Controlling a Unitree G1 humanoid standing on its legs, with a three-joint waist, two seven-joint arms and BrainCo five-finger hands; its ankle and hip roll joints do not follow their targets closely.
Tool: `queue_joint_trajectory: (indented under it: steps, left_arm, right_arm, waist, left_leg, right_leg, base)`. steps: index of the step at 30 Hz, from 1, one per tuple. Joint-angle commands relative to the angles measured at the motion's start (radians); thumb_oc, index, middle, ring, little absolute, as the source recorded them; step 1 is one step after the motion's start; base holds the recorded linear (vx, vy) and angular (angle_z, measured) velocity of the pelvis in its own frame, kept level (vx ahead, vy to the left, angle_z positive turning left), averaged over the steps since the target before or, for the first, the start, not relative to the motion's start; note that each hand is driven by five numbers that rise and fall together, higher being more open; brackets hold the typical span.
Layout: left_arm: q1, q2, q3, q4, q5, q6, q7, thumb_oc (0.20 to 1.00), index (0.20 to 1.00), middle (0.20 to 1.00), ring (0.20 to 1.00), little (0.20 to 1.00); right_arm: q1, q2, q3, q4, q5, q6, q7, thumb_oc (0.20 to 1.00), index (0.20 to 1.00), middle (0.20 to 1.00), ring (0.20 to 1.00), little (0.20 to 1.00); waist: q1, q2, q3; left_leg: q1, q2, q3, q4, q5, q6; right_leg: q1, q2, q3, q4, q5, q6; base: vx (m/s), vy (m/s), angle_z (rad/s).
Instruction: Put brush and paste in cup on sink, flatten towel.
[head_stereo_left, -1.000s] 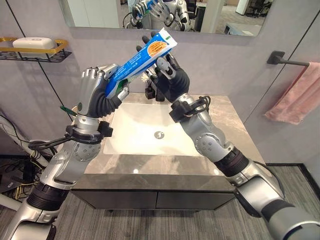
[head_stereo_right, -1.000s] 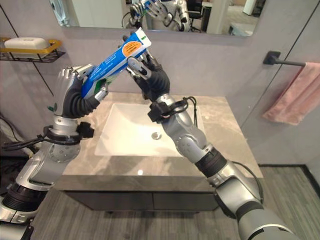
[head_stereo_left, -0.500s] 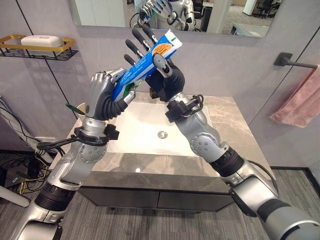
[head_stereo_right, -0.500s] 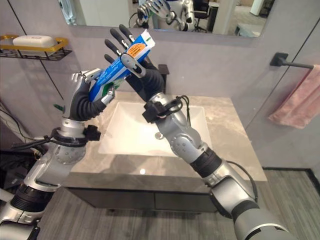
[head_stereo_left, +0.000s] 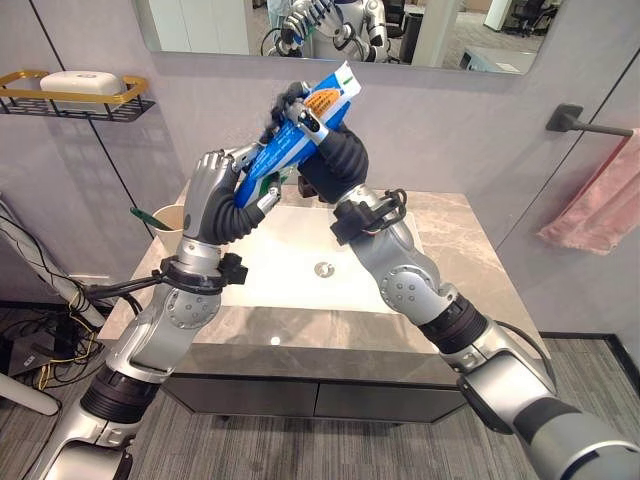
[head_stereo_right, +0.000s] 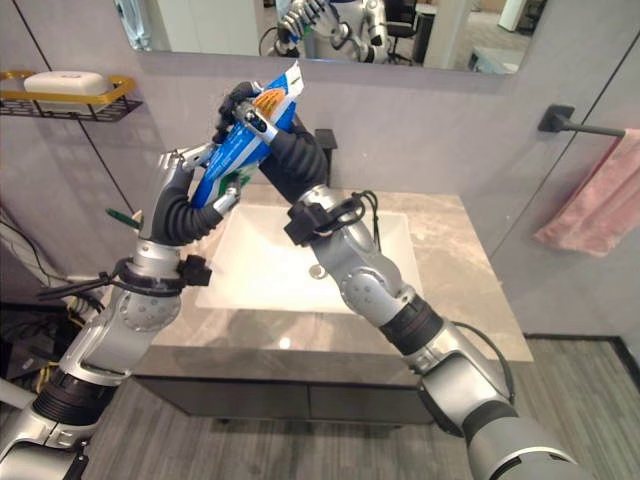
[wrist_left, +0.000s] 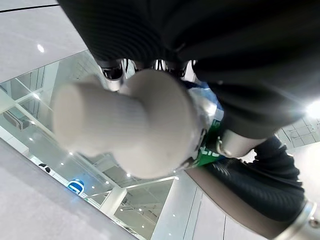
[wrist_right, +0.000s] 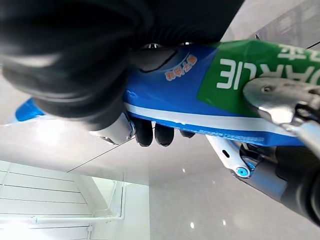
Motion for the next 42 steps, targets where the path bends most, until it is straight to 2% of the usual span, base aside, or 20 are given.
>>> queue_joint_trajectory:
  steps: [1, 2, 3, 10, 12, 13, 14, 17, 20, 21, 24, 25, 27, 30, 37, 42]
  left_arm:
    - [-0.057, 0.008, 0.019, -0.006, -0.039, -0.026, 0.019, 0.200, 0.200, 0.200, 0.200, 0.200]
    - [-0.047, 0.003, 0.028, -0.010, -0.038, -0.022, 0.027, 0.272, 0.272, 0.272, 0.272, 0.272]
    - [-0.036, -0.003, 0.037, -0.012, -0.035, -0.017, 0.041, 1.000, 1.000, 1.000, 1.000, 1.000]
    - [0.098, -0.025, 0.126, -0.079, 0.009, -0.002, 0.105, 1.000, 1.000, 1.000, 1.000, 1.000]
    - [0.170, -0.038, 0.178, -0.087, 0.021, 0.015, 0.143, 1.000, 1.000, 1.000, 1.000, 1.000]
    - [0.298, -0.070, 0.253, -0.108, -0.010, 0.019, 0.164, 1.000, 1.000, 1.000, 1.000, 1.000]
    - [0.325, -0.076, 0.272, -0.114, -0.022, 0.016, 0.166, 1.000, 1.000, 1.000, 1.000, 1.000]
    - [0.419, -0.098, 0.333, -0.087, -0.060, 0.016, 0.187, 1.000, 1.000, 1.000, 1.000, 1.000]
    - [0.528, -0.106, 0.387, 0.050, -0.104, 0.021, 0.213, 1.000, 1.000, 1.000, 1.000, 1.000]
    - [0.537, -0.106, 0.389, 0.067, -0.107, 0.015, 0.212, 1.000, 1.000, 1.000, 1.000, 1.000]
    - [0.577, -0.091, 0.355, 0.279, -0.118, 0.023, 0.204, 1.000, 1.000, 1.000, 1.000, 1.000]
    - [0.565, -0.096, 0.308, 0.472, -0.145, 0.032, 0.200, 1.000, 1.000, 1.000, 1.000, 1.000]
    - [0.561, -0.096, 0.305, 0.475, -0.145, 0.030, 0.201, 1.000, 1.000, 1.000, 1.000, 1.000]
    - [0.553, -0.109, 0.250, 0.629, -0.171, 0.053, 0.172, 1.000, 1.000, 1.000, 1.000, 1.000]
    - [0.503, -0.125, 0.156, 0.877, -0.178, 0.072, 0.125, 1.000, 1.000, 1.000, 1.000, 1.000]
    - [0.480, -0.134, 0.130, 0.941, -0.200, 0.074, 0.104, 1.000, 1.000, 1.000, 1.000, 1.000]
  right_arm:
    - [-0.108, 0.052, -0.072, 0.002, 0.015, -0.064, 0.022, 0.200, 0.200, 0.200, 0.200, 0.200]
    - [-0.106, 0.055, -0.077, 0.001, 0.012, -0.069, 0.018, 0.200, 0.200, 0.200, 0.200, 0.200]
    - [-0.105, 0.056, -0.083, -0.001, 0.007, -0.076, 0.011, 0.200, 0.200, 0.200, 0.200, 0.200]
    - [-0.101, 0.059, -0.138, -0.004, -0.035, -0.113, -0.034, 0.200, 0.200, 0.200, 0.200, 0.200]
    - [-0.100, 0.040, -0.150, -0.015, -0.054, -0.118, -0.048, 0.200, 0.200, 0.200, 0.200, 0.200]
    - [-0.098, 0.004, -0.161, -0.032, -0.091, -0.115, -0.068, 0.200, 0.200, 0.200, 0.200, 0.200]
    - [-0.098, -0.010, -0.165, -0.037, -0.099, -0.115, -0.074, 0.200, 0.200, 0.200, 0.200, 0.200]
    - [-0.102, -0.043, -0.164, -0.041, -0.117, -0.117, -0.085, 0.200, 0.200, 0.200, 0.200, 0.200]
    - [-0.116, -0.088, -0.153, -0.037, -0.159, -0.126, -0.108, 0.200, 0.200, 0.200, 0.200, 0.200]
    - [-0.119, -0.101, -0.151, -0.037, -0.166, -0.127, -0.110, 0.200, 0.200, 0.200, 0.200, 0.200]
    - [-0.157, -0.141, -0.134, -0.004, -0.206, -0.134, -0.128, 0.200, 0.200, 0.200, 0.200, 0.200]
    - [-0.189, -0.183, -0.113, 0.033, -0.241, -0.136, -0.139, 0.200, 0.200, 0.200, 0.200, 0.200]
    - [-0.189, -0.185, -0.113, 0.033, -0.241, -0.136, -0.139, 0.200, 0.200, 0.200, 0.200, 0.200]
    - [-0.228, -0.221, -0.103, 0.082, -0.292, -0.137, -0.156, 0.200, 0.200, 0.200, 0.200, 0.200]
    - [-0.280, -0.214, -0.102, 0.187, -0.311, -0.138, -0.173, 0.200, 0.200, 0.200, 0.200, 0.200]
    - [-0.305, -0.220, -0.105, 0.225, -0.323, -0.138, -0.179, 0.200, 0.200, 0.200, 0.200, 0.200]
  waist:
    - [0.010, -0.009, -0.029]
    - [0.011, -0.009, -0.029]
    - [0.013, -0.010, -0.028]
    - [0.037, -0.014, -0.024]
    - [0.054, -0.018, -0.018]
    - [0.071, -0.023, -0.013]
    - [0.078, -0.024, -0.011]
    - [0.099, -0.031, -0.007]
    - [0.141, -0.042, 0.006]
    - [0.148, -0.044, 0.007]
    - [0.193, -0.059, 0.019]
    - [0.221, -0.072, 0.027]
    - [0.220, -0.071, 0.028]
    - [0.248, -0.081, 0.041]
    - [0.282, -0.093, 0.062]
    - [0.299, -0.097, 0.078]
  left_leg:
    - [0.044, 0.012, -0.020, 0.004, -0.064, 0.024]
    - [0.044, 0.012, -0.020, 0.004, -0.065, 0.024]
    - [0.044, 0.011, -0.022, 0.004, -0.065, 0.024]
    - [0.037, 0.009, -0.038, 0.004, -0.064, 0.024]
    - [0.030, 0.007, -0.044, 0.004, -0.061, 0.025]
    - [0.021, 0.004, -0.053, 0.004, -0.058, 0.027]
    - [0.018, 0.004, -0.057, 0.004, -0.056, 0.026]
    - [0.010, 0.001, -0.066, 0.004, -0.052, 0.025]
    - [-0.002, -0.006, -0.086, 0.004, -0.044, 0.024]
    - [-0.006, -0.008, -0.091, 0.004, -0.043, 0.023]
    - [-0.028, -0.019, -0.120, 0.004, -0.031, 0.019]
    - [-0.053, -0.028, -0.149, 0.004, -0.022, 0.018]
    - [-0.054, -0.029, -0.151, 0.004, -0.021, 0.018]
    - [-0.076, -0.039, -0.184, 0.004, -0.013, 0.023]
    - [-0.106, -0.059, -0.223, 0.004, -0.005, 0.032]
    - [-0.121, -0.066, -0.233, 0.004, -0.003, 0.037]
  right_leg:
    - [0.033, -0.068, 0.034, -0.001, -0.021, 0.008]
    - [0.033, -0.068, 0.035, -0.001, -0.021, 0.008]
    - [0.033, -0.068, 0.035, -0.001, -0.021, 0.009]
    - [0.037, -0.070, 0.023, -0.001, -0.024, 0.007]
    - [0.038, -0.070, 0.016, -0.001, -0.023, 0.004]
    - [0.036, -0.072, 0.009, -0.001, -0.023, 0.002]
    - [0.035, -0.072, 0.007, -0.001, -0.023, 0.003]
    - [0.036, -0.074, -0.003, -0.001, -0.024, 0.006]
    - [0.039, -0.080, -0.023, -0.001, -0.021, 0.012]
    - [0.040, -0.081, -0.030, -0.001, -0.021, 0.013]
    - [0.046, -0.089, -0.062, -0.001, -0.019, 0.021]
    - [0.049, -0.098, -0.095, -0.001, -0.019, 0.024]
    - [0.049, -0.099, -0.098, -0.001, -0.019, 0.024]
    - [0.056, -0.106, -0.138, -0.001, -0.016, 0.025]
    - [0.062, -0.118, -0.181, -0.001, -0.008, 0.032]
    - [0.060, -0.125, -0.200, -0.001, -0.006, 0.034]
  base:
    - [0.00, 0.000, 0.00]
    - [0.00, 0.000, 0.00]
    - [0.00, 0.000, 0.00]
    - [0.00, -0.001, 0.00]
    - [-0.01, -0.002, 0.04]
    - [-0.02, -0.002, 0.14]
    - [-0.02, -0.001, 0.18]
    - [0.00, 0.001, 0.16]
    - [0.01, 0.006, 0.25]
    - [0.02, 0.005, 0.28]
    - [0.00, 0.009, 0.28]
    - [0.00, 0.010, 0.33]
    - [0.01, 0.010, 0.41]
    - [0.02, 0.020, 0.33]
    - [0.02, 0.030, 0.22]
    - [0.01, 0.028, 0.08]
